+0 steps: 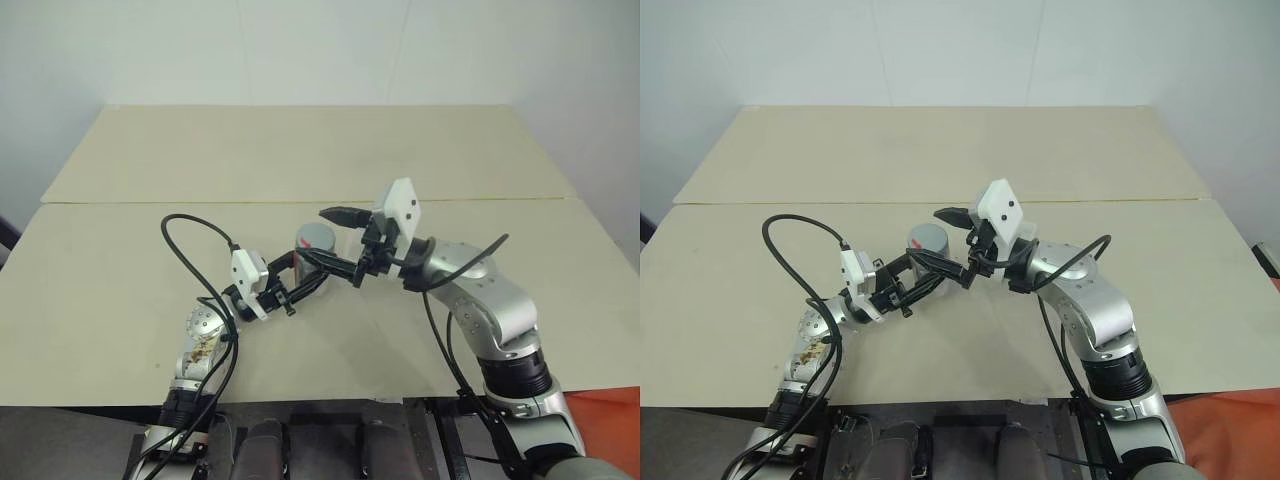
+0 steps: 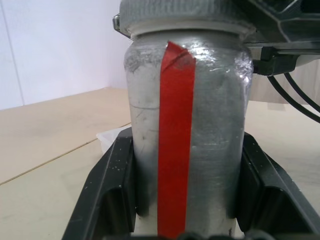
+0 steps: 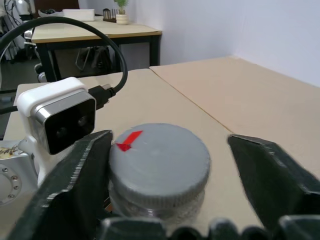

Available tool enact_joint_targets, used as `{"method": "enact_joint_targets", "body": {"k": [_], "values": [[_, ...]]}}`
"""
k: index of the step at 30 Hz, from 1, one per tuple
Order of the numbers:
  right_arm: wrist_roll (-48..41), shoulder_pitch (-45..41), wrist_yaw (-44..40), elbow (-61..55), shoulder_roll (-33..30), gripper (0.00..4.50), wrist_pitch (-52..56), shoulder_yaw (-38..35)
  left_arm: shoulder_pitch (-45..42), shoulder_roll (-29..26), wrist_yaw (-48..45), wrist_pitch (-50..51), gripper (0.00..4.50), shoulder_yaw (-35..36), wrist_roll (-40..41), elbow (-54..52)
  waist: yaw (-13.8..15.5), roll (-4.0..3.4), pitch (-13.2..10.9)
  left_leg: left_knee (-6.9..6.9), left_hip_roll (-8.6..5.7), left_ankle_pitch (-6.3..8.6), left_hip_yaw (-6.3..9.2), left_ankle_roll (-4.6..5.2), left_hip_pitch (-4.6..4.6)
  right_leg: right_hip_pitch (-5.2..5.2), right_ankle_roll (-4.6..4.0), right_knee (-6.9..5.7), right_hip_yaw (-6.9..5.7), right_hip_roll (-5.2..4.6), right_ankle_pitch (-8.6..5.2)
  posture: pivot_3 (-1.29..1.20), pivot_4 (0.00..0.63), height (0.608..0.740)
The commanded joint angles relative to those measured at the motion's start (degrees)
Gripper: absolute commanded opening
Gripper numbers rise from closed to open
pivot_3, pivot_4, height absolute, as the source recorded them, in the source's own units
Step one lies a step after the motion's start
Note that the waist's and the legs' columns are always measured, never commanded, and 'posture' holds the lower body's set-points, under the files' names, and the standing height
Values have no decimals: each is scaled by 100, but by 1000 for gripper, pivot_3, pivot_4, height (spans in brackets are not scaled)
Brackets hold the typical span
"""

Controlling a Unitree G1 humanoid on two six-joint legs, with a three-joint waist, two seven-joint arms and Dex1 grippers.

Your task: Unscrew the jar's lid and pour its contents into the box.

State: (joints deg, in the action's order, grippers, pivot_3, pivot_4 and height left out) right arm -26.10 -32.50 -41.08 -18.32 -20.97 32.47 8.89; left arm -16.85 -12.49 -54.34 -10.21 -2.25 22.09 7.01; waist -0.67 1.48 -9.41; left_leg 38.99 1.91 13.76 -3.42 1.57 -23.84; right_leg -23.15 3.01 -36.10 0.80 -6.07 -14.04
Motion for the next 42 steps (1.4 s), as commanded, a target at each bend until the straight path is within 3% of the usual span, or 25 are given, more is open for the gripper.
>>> {"method": "enact_joint_targets", "body": {"k": [1, 10, 17, 25, 29, 37, 42], "values": [[-48, -35, 7, -169, -17, 2911, 31, -43, -67, 20, -10, -191, 2066, -4, 15, -126, 0, 0, 0, 0, 0, 0, 0, 0, 0, 0, 0, 0, 0, 0, 0, 0, 150, 740], [-14, -37, 8, -222, -37, 2765, 12, -35, -77, 15, -39, -198, 2066, -6, -6, -104, 0, 0, 0, 0, 0, 0, 0, 0, 0, 0, 0, 0, 0, 0, 0, 0, 150, 740], [-637, -266, -70, -265, -64, 2765, 680, -289, -86, -63, -138, -392, 2066, -68, -158, 56, 1, 0, 0, 0, 0, 0, 0, 0, 0, 0, 0, 0, 0, 0, 0, 0, 150, 740], [-1155, -397, 153, -288, 69, 2765, 1130, -533, -68, -46, -145, -453, 2066, -91, -169, 70, 0, 0, 0, -1, 1, 0, 1, 0, 0, 0, 0, 0, 0, 0, 0, 0, 150, 740], [-1012, -358, 484, -307, 129, 2765, 889, -739, -16, -51, -100, -428, 2066, -107, -148, -7, 0, 0, 0, 0, 1, 0, 1, 0, 0, 0, 0, 0, 0, 0, 0, 0, 150, 740], [-266, 726, 1245, -362, -845, 2765, 694, -1890, -2, -158, 172, -289, 2066, -100, -200, -261, 121, 0, 0, -1, -2, 1, -5, 1, -3, 0, 1, 5, -1, -4, 0, 0, 150, 740], [314, 1652, 1717, -401, -1389, 2765, 942, -2122, 5, -193, 237, -108, 2066, -151, -110, -435, 104, 0, 0, -1, -1, 0, -9, 1, -3, 0, 0, 2, 0, -2, 0, 0, 150, 740]]}}
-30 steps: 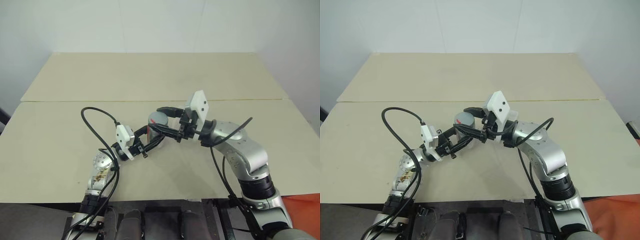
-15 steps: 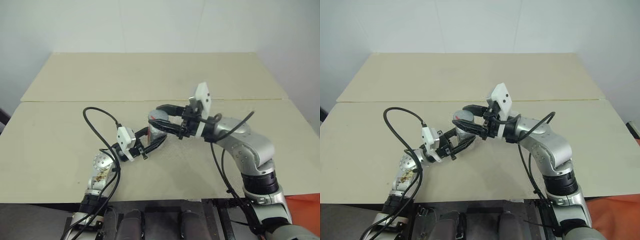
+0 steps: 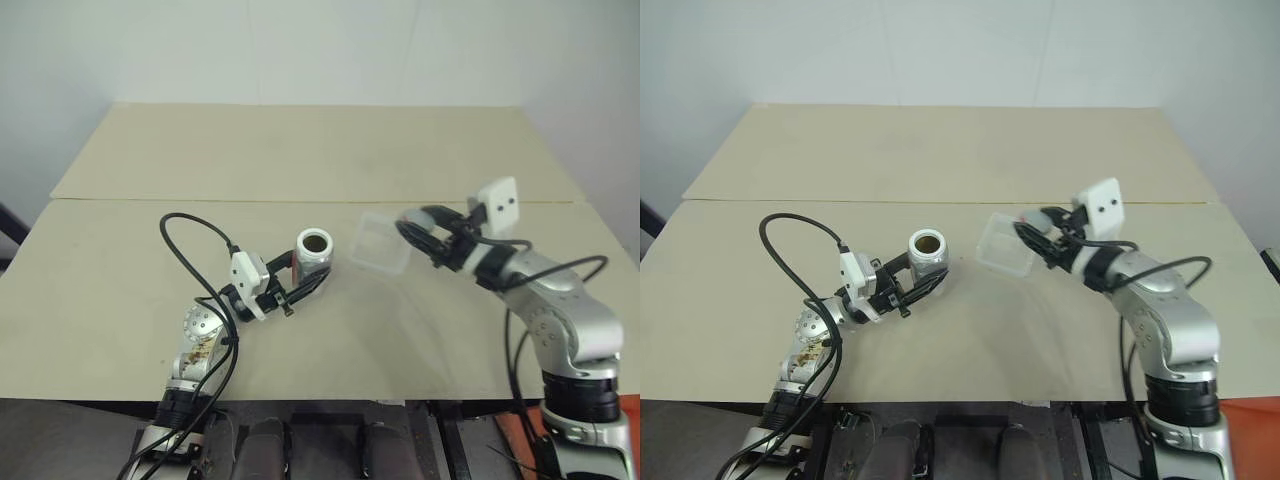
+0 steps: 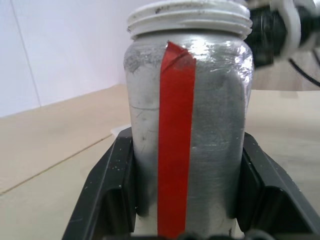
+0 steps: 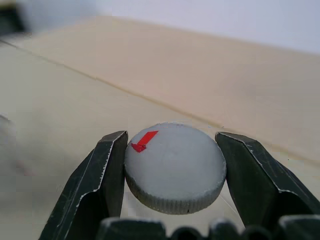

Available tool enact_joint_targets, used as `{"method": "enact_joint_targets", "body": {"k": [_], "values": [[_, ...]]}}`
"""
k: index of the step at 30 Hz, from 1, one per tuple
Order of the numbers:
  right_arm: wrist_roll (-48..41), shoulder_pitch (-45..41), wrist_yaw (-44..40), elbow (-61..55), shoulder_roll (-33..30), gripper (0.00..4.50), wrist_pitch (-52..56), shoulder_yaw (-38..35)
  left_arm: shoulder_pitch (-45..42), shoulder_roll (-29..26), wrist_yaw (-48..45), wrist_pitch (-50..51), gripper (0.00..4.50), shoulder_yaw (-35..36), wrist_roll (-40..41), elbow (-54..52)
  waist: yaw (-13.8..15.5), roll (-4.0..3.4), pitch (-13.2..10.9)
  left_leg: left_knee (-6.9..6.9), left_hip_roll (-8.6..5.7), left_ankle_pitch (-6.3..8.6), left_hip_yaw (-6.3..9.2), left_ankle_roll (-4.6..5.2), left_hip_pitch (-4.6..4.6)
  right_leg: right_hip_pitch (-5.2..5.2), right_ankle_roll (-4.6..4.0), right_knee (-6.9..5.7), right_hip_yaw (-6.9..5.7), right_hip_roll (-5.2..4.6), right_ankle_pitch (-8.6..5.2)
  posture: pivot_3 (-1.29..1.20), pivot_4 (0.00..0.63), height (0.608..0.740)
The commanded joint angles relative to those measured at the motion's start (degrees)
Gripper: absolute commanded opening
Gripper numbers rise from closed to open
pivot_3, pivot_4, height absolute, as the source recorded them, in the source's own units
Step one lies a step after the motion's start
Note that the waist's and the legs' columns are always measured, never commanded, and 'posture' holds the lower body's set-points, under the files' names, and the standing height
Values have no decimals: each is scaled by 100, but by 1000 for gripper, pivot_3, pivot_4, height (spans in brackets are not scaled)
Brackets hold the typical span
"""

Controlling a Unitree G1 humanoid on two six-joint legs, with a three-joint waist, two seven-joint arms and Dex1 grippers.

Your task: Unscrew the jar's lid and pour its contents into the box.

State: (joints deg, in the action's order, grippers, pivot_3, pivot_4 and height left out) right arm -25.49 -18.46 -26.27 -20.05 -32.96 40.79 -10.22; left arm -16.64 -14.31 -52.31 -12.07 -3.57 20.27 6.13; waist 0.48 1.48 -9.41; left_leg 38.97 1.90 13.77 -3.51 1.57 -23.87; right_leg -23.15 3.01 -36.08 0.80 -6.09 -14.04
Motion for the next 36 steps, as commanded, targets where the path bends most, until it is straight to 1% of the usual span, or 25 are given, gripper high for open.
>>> {"method": "enact_joint_targets", "body": {"k": [1, 5, 8, 13, 15, 16, 18, 19, 22, 24, 27, 29, 30, 33, 36], "values": [[328, 412, 250, -249, -274, 2765, 139, -194, -12, -5, 58, 131, 2066, -26, 85, -385, -24, 0, 0, 0, 0, 0, 0, 0, 0, 0, 0, 0, 1, 0, 0, 0, 150, 740], [528, 866, 166, -277, -526, 2765, 418, 162, -53, 39, 119, 192, 2066, -38, 40, -348, -62, -1, 1, 0, 0, 0, 4, 0, 2, 0, 0, 0, 4, 1, 0, 0, 150, 740], [587, 986, 154, -221, -547, 2765, 690, 385, -44, 36, 105, 181, 2066, -49, 22, -334, -79, -1, 0, 0, -1, 0, 6, 0, 3, 2, 0, 0, 4, 2, 0, 0, 150, 740], [541, 1106, 98, -159, -588, 2765, 1047, 458, -69, -45, 79, 230, 2066, -30, 40, -370, -69, 0, 1, 1, -2, 0, 8, 0, 2, 4, 1, 3, 4, 2, 0, 0, 150, 740], [497, 1176, 7, -151, -623, 3518, 1060, 415, -107, -62, 75, 244, 2066, -21, 47, -349, -58, 0, 1, 1, -2, 0, 9, 0, 3, 6, 1, 3, 3, 2, 0, 0, 150, 740], [455, 1204, -42, -157, -639, 3706, 1061, 371, -122, -58, 74, 238, 2066, -27, 42, -336, -41, 0, 1, 1, -2, 0, 9, 1, 3, 7, 1, 3, 3, 1, 0, 0, 150, 740], [506, 1250, -76, -198, -724, 4344, 1024, 371, -174, -69, 13, 215, 2066, -34, 55, -267, -31, 0, 1, 1, -3, 0, 9, 1, 2, 6, 1, 4, 4, 1, -1, 0, 150, 740], [530, 1269, -93, -226, -756, 4473, 980, 363, -213, -70, -8, 196, 2066, -34, 51, -211, -27, 0, 1, 2, -3, 0, 9, 1, 2, 7, 1, 5, 4, 1, 0, 0, 150, 740], [505, 1283, -153, -420, -882, 4473, 933, 216, -380, -39, 73, 159, 2066, -61, -91, -73, -10, 0, 1, 2, -3, 0, 10, 1, 3, 7, 1, 4, 2, 2, 0, 0, 150, 740], [621, 1203, -84, -636, -1012, 4473, 953, 203, -536, -17, 176, 7, 2066, -80, -294, 106, -3, 0, 1, 3, -5, 0, 9, 1, 2, 6, 1, 3, 4, 2, 0, 0, 150, 740], [416, 853, -129, -1077, -1193, 4473, 1151, -73, -1003, 48, 508, -49, 2066, -134, -713, 465, 9, 1, 0, 4, -6, 0, 10, 1, 2, 6, 3, 4, 4, 1, 0, 0, 150, 740], [390, 693, -190, -1326, -1345, 4473, 1175, -146, -1592, 66, 915, -226, 2066, -255, -1303, 1108, 17, 2, 0, 6, -6, 0, 12, 1, 1, 6, 3, 3, 3, 2, 1, 0, 150, 740], [416, 656, -186, -1390, -1393, 4473, 1164, -139, -1795, 84, 1048, -300, 2066, -293, -1472, 1357, 31, 2, -1, 6, -7, 0, 12, 1, 1, 8, 4, 3, 1, 2, 1, 0, 150, 740], [426, 603, -101, -1500, -1328, 4473, 1159, -119, -2318, 216, 1347, -390, 2066, -327, -1712, 2032, 30, 6, 2, 6, -9, 1, 11, 4, -1, 16, 5, 17, -6, 2, 1, 0, 150, 740], [379, 747, -77, -1854, -1267, 4473, 1137, -165, -3238, 93, 2102, -1004, 2066, -798, -2846, 3226, 33, 7, 1, 10, -13, 4, 8, 9, -29, -2, 8, 22, -12, 1, 2, 0, 150, 740]]}}
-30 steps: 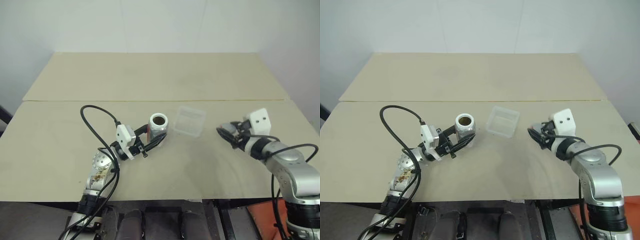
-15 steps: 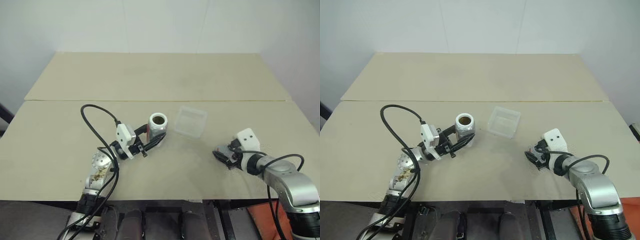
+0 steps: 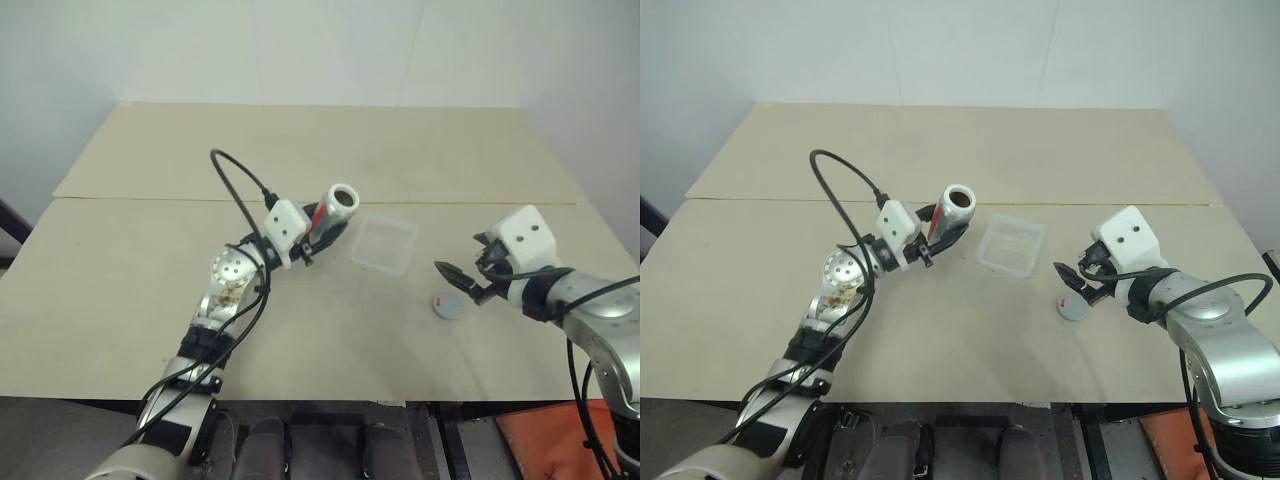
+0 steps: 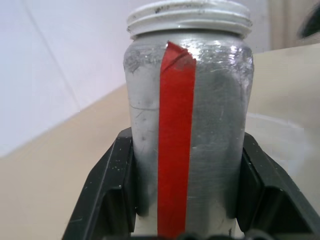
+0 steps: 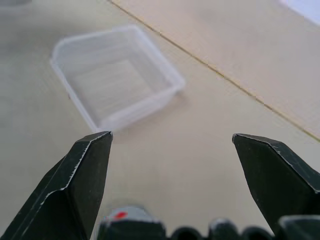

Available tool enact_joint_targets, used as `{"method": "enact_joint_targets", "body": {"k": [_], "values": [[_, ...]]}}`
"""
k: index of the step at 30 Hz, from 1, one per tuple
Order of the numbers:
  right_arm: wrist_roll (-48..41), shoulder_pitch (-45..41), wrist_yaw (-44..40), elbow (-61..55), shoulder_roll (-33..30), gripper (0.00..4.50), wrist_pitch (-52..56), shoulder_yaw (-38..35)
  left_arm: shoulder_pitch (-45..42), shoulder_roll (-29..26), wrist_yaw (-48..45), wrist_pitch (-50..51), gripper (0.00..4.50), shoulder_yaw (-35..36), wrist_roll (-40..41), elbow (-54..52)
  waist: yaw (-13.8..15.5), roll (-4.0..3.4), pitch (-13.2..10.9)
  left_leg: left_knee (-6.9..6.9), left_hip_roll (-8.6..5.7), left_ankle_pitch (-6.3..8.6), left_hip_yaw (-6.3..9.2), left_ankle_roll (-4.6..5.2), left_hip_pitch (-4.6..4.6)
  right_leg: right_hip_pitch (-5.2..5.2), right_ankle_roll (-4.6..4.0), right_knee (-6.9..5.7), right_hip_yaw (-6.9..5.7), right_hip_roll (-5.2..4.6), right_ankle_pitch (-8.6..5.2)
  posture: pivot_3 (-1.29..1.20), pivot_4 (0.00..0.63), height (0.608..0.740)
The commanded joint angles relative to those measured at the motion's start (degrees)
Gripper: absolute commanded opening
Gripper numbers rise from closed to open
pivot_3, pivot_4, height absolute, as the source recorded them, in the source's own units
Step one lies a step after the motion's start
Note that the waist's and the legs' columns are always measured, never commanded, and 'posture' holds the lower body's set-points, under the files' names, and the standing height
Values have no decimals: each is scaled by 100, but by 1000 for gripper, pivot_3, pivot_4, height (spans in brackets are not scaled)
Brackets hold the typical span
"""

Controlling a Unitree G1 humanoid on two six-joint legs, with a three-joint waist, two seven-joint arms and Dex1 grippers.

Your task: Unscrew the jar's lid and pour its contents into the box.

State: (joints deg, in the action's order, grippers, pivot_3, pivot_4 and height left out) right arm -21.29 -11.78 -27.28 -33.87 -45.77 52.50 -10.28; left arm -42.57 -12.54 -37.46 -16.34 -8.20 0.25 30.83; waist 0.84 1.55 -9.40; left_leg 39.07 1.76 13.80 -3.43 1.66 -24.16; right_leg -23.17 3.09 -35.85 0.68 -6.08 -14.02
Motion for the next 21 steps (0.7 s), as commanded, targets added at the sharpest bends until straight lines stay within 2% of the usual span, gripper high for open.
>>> {"method": "enact_joint_targets", "body": {"k": [1, 5, 7, 11, 17, 21], "values": [[-95, 133, 5, -602, 31, 4473, -9, -196, -907, -143, 852, -821, 2066, -510, -1190, 1122, 5, 1, -1, 3, -1, -1, -4, -1, -11, -9, 0, -2, -6, 0, 0, 0, 150, 740], [-128, 252, 77, -864, 164, 4473, -39, -226, -1998, -488, 2606, -1727, 2066, -1754, -3189, 2538, -1, 7, -4, 5, -3, 0, -7, 0, -15, -8, 1, 1, -9, -1, 1, 0, 150, 740], [-110, 368, 99, -925, 216, 4473, -39, -233, -2440, -381, 3240, -1918, 2066, -2015, -3560, 3064, -3, 8, -5, 5, -4, 0, -7, 0, -15, -6, 4, 4, -9, -1, 2, 0, 150, 740], [-75, 531, 141, -1055, 253, 4473, -41, -267, -3260, -337, 4917, -1877, 2066, -3179, -5051, 3750, 22, 14, -9, 7, -4, 0, -7, 0, -23, -10, 6, 2, -14, -2, 1, 0, 150, 740], [-221, 511, 173, -1213, 321, 4473, 9, -432, -3908, -65, 6681, -1486, 2066, -4500, -6495, 4373, 19, 17, -10, 7, -4, 0, -9, -1, -24, -12, 7, 1, -13, -2, 1, 0, 150, 740], [-344, 449, 221, -1267, 389, 4473, 64, -534, -4171, 79, 6934, -1187, 2066, -4881, -6863, 4666, 7, 21, -13, 8, -4, -1, -10, -2, -25, -18, 7, -5, -11, -2, 0, 0, 150, 740]]}}
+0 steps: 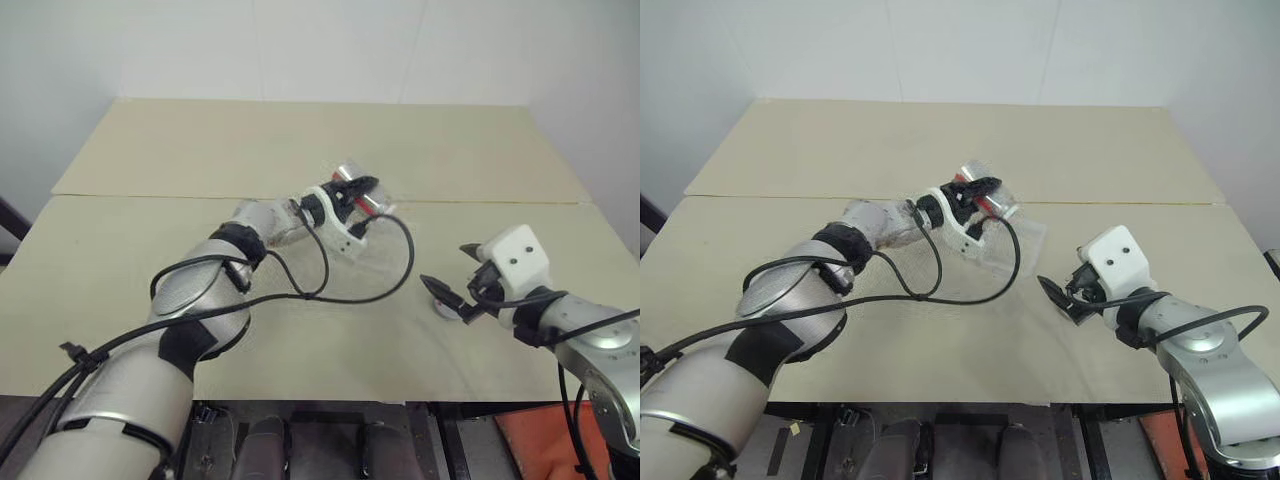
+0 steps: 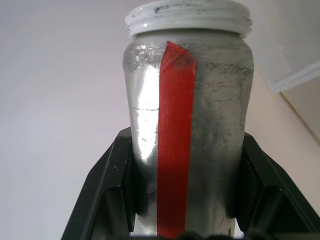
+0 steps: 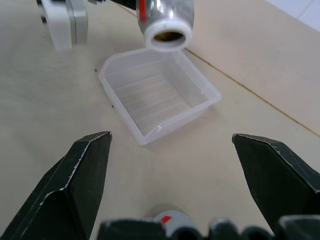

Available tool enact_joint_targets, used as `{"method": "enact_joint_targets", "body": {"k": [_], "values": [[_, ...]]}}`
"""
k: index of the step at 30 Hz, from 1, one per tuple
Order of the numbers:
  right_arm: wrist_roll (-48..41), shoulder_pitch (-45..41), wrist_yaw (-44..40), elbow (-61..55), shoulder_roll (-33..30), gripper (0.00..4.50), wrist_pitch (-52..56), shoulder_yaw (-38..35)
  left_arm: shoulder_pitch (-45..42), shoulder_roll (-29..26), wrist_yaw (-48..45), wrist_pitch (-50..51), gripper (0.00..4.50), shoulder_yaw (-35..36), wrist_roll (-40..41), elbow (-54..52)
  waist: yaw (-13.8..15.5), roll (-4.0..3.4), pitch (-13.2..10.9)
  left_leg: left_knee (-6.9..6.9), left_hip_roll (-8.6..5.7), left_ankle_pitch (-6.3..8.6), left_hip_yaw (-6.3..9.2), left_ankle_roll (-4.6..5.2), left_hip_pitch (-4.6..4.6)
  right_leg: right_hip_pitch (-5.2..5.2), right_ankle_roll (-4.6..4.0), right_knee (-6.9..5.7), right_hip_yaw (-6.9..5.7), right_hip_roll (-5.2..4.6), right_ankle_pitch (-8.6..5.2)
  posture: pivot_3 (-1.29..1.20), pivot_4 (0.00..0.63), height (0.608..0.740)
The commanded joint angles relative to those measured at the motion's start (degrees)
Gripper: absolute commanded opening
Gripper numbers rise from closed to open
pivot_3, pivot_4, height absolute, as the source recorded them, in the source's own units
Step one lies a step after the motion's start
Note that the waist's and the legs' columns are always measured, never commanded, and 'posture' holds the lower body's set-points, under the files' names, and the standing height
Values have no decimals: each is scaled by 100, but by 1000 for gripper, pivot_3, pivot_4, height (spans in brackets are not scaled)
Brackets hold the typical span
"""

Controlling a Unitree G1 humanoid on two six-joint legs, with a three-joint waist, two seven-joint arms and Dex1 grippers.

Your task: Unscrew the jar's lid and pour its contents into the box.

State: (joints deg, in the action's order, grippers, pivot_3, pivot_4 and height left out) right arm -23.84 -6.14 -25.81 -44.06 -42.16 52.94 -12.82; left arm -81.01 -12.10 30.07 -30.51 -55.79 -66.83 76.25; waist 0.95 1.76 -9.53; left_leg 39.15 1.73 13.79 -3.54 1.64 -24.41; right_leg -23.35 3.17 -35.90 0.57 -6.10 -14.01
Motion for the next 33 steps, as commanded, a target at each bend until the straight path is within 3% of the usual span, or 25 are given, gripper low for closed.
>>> {"method": "enact_joint_targets", "body": {"k": [1, 7, 17, 22, 27, 29, 33], "values": [[-111, -128, 85, -257, 40, 4473, 32, -294, -363, 49, 169, 259, 2066, -136, -165, 168, -9, 0, 0, 0, 0, 0, -1, 0, 0, 0, 0, 0, 0, 0, 0, 0, 150, 740], [-88, -126, 201, -257, 40, 4473, 23, -237, -478, 98, 281, 285, 2066, -451, -472, 268, -10, 0, 0, 0, 0, 0, -3, 0, -1, -3, 0, -1, 1, 0, 0, 0, 150, 740], [48, -81, 251, -189, -53, 4473, -101, -63, -349, 126, 119, 264, 2066, -331, -344, 321, -9, 0, 0, 5, 0, 0, -4, -1, -4, -4, 0, -6, 1, -2, 0, 0, 150, 740], [117, -69, 241, -111, -14, 4473, -161, -37, 200, 207, -2553, -628, 2066, 2060, 2252, 354, -22, -2, 1, 9, 3, -1, -7, -2, -3, -7, -2, -11, 2, -2, 0, 0, 150, 740], [140, -148, 263, -18, 91, 4473, -217, 7, 817, 675, -5219, 268, 2066, 4876, 5249, 124, -28, -3, 2, 38, 9, -1, -10, -1, -8, -8, -2, -26, -1, -2, 1, 0, 150, 740], [173, -176, 258, 6, 91, 4473, -236, 37, 949, 737, -5600, 447, 2066, 5292, 5650, 20, -35, -4, 2, 62, 10, 3, -8, 6, -15, -7, -2, -34, -1, -1, 1, 0, 150, 740], [226, -220, 221, 74, 75, 4473, -296, 102, 1158, 686, -5681, 341, 2066, 5263, 5583, -130, -32, -4, 2, 70, 5, 8, -4, 14, -17, 2, 8, -31, 2, -2, 7, 0, 150, 740]]}}
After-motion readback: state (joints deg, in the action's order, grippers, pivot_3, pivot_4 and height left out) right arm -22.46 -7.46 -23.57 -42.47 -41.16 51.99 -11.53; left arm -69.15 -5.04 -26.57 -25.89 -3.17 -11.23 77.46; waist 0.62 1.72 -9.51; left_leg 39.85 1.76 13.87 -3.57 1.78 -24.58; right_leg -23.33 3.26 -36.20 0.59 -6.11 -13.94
